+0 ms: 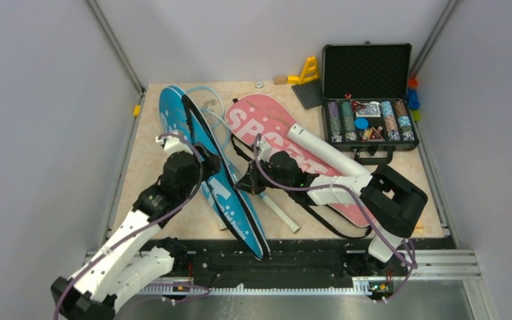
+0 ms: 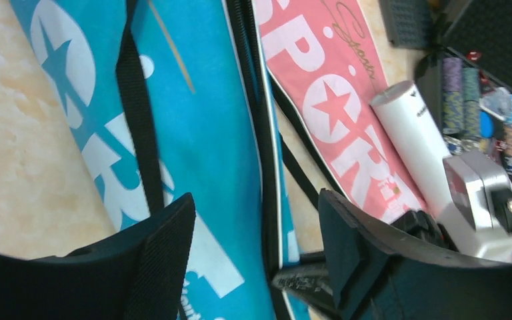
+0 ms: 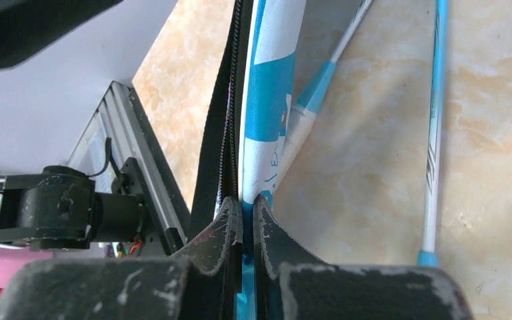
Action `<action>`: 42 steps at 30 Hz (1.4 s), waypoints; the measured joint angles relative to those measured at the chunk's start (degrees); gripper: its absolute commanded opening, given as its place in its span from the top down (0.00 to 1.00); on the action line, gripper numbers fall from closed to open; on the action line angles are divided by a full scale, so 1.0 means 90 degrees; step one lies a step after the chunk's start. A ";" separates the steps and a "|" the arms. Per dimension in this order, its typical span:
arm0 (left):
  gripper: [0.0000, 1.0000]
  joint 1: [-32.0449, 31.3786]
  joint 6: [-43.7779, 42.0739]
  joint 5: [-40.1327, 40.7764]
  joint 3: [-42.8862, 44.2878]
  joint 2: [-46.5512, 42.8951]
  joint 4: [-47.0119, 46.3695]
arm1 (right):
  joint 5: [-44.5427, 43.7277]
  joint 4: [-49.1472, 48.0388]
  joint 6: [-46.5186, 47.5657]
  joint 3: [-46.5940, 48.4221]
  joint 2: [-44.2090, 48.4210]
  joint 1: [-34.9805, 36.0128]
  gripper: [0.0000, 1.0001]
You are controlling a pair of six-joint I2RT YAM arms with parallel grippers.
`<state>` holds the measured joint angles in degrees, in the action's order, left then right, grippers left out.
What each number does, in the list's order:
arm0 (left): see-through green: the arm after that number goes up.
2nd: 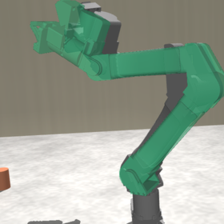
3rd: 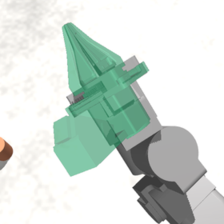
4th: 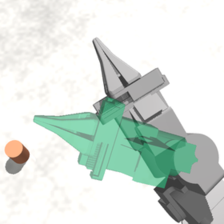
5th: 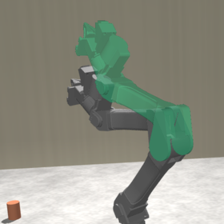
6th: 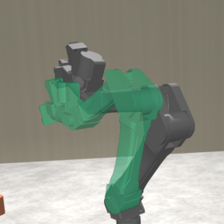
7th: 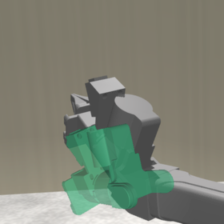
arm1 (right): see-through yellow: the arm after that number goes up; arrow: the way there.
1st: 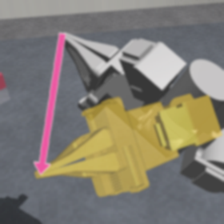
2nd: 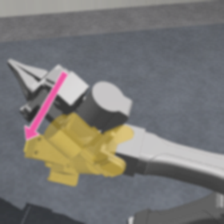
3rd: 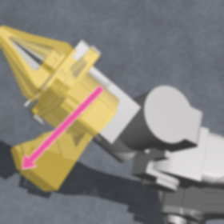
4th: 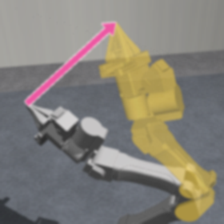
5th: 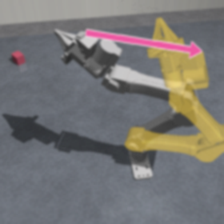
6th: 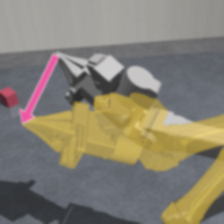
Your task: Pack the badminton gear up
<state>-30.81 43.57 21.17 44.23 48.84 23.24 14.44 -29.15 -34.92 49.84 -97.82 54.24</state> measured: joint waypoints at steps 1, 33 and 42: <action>0.24 0.0002 -0.0022 -0.0063 -0.0204 -0.0379 0.0007 | -0.0002 -0.0034 -0.0090 -0.0083 0.0063 -0.0005 1.00; 0.74 -0.0034 0.0743 -0.1950 -0.2093 -0.1280 -0.1141 | 0.0447 -0.1246 -0.1054 -0.0707 0.0362 0.0002 1.00; 1.00 -0.0066 0.0901 -0.2035 -0.2072 -0.1105 -0.1299 | 0.0296 -0.1309 -0.0971 -0.0801 0.0369 0.0005 1.00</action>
<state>-31.40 51.68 2.85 25.58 38.89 11.55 17.10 -40.93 -43.66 42.63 -94.50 54.28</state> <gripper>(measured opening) 0.012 0.035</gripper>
